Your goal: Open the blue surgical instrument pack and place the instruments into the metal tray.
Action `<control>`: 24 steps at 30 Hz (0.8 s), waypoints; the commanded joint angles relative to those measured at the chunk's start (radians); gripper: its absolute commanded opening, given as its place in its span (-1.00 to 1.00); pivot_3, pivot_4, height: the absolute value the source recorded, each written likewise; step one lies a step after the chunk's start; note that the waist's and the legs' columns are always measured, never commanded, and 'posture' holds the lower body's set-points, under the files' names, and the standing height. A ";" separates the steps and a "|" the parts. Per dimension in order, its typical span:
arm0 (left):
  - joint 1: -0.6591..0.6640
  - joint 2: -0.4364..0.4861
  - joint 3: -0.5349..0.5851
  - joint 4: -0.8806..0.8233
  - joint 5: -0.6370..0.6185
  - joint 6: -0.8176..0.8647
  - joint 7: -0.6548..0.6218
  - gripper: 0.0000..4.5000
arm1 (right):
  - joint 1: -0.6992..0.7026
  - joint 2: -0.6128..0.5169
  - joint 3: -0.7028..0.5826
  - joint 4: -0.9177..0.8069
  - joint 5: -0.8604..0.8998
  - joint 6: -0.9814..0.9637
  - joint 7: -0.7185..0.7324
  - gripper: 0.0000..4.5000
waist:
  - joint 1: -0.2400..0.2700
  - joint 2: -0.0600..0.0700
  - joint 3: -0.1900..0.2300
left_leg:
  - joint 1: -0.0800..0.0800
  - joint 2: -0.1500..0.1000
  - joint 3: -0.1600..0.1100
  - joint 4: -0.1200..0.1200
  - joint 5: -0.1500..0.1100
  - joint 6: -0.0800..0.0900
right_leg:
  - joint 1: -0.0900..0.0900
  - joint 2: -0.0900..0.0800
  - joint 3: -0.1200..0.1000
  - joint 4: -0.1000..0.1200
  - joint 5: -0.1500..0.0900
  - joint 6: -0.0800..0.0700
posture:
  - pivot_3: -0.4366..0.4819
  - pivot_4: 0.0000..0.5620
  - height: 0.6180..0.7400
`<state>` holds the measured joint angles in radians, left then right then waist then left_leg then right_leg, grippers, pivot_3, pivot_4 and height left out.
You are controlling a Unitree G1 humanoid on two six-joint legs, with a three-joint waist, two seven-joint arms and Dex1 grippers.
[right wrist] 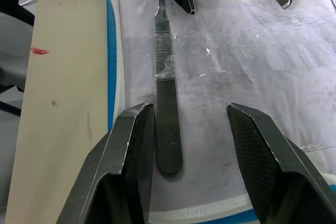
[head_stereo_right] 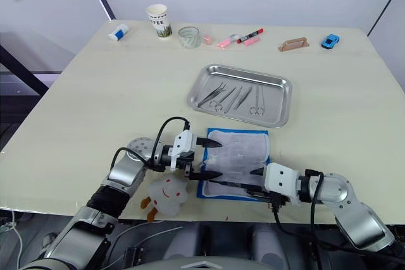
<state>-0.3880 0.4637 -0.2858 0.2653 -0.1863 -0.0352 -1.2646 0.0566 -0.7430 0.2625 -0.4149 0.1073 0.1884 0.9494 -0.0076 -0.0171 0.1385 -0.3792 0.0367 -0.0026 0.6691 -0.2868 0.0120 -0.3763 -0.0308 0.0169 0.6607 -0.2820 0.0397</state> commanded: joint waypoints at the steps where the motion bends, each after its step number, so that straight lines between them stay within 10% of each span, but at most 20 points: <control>1: 0.024 0.003 -0.029 0.031 0.033 0.024 0.001 1.00 | 0.008 -0.007 0.040 0.034 -0.026 0.029 0.012 0.10 | 0.000 0.000 -0.001 | 0.000 0.000 0.000 0.000 0.000 0.000 | 0.000 0.000 0.000 0.000 0.000 0.000 | -0.05 -0.47 1.00; 4: 0.024 0.003 -0.029 0.032 0.033 0.023 0.002 1.00 | 0.000 -0.007 0.043 0.044 -0.026 0.041 0.019 0.10 | 0.000 -0.001 -0.002 | 0.000 0.000 0.000 0.000 0.000 0.000 | 0.000 0.000 0.000 0.000 0.000 0.000 | -0.05 -0.47 1.00; 10: 0.024 -0.001 -0.029 0.032 0.034 0.024 0.006 1.00 | -0.015 -0.006 0.049 0.059 -0.035 0.038 0.024 -0.79 | -0.001 -0.002 -0.005 | 0.000 0.000 0.000 0.000 0.000 0.000 | 0.000 0.000 0.000 0.000 0.000 0.000 | -0.05 -0.47 1.00; 24: 0.016 -0.007 -0.030 0.014 0.032 0.045 0.010 1.00 | -0.031 -0.009 0.053 0.025 -0.029 0.094 0.012 -0.79 | -0.001 -0.004 -0.008 | 0.001 0.000 0.000 0.000 0.000 0.000 | 0.000 0.001 0.000 0.001 0.000 0.000 | -0.05 -0.47 1.00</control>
<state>-0.3870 0.4578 -0.2858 0.2647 -0.1832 -0.0194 -1.2592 0.0210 -0.7458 0.2965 -0.4120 0.1091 0.2350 0.9766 -0.0090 -0.0207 0.1302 -0.3786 0.0370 -0.0029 0.6691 -0.2868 0.0120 -0.3761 -0.0300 0.0169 0.6613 -0.2821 0.0392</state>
